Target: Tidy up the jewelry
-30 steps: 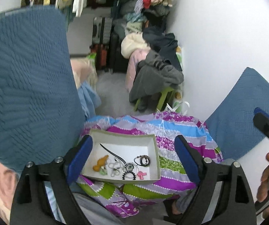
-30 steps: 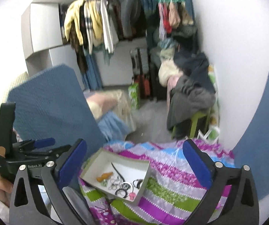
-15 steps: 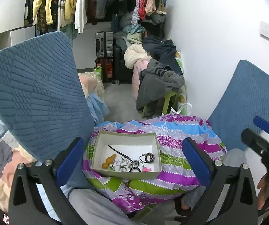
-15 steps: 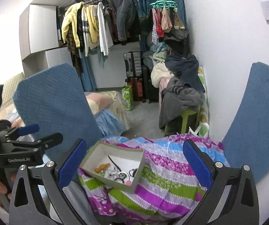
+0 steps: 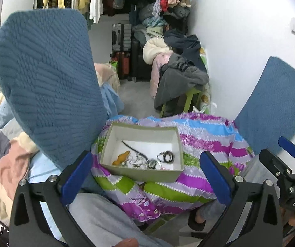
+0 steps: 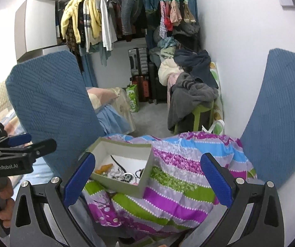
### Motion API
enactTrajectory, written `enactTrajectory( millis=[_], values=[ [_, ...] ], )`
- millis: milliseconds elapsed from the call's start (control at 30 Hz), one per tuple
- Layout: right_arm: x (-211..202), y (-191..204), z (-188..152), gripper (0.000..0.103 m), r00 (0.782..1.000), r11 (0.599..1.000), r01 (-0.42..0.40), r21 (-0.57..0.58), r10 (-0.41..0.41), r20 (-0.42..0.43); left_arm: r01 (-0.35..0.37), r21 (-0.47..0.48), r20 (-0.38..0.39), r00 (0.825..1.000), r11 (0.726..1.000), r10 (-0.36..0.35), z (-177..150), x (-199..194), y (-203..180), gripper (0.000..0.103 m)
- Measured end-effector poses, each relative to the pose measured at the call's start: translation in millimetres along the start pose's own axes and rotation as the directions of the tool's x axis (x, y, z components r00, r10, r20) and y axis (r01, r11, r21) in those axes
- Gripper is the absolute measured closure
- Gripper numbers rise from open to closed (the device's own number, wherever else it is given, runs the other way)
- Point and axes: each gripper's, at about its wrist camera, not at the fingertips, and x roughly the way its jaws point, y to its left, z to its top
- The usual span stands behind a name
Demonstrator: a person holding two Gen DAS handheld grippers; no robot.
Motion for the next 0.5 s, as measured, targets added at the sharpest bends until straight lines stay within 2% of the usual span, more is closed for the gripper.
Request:
enactTrajectory(
  millis=[200,500],
  values=[
    [20.2,3.4,-24.5,0.0,0.999,1.0,-0.005,0.013,0.005,-0.032,0.015,-0.011,-0.034,0.999,1.0,-0.015,-21.7,17.7,7.9,0.0],
    [44.6,11.0,-49.1,0.0,0.997,1.0,0.015,0.013,-0.014,-0.074,0.001,-0.019,-0.074,0.997,1.0,-0.003,-44.5,43.8,16.5,0.0]
  ],
)
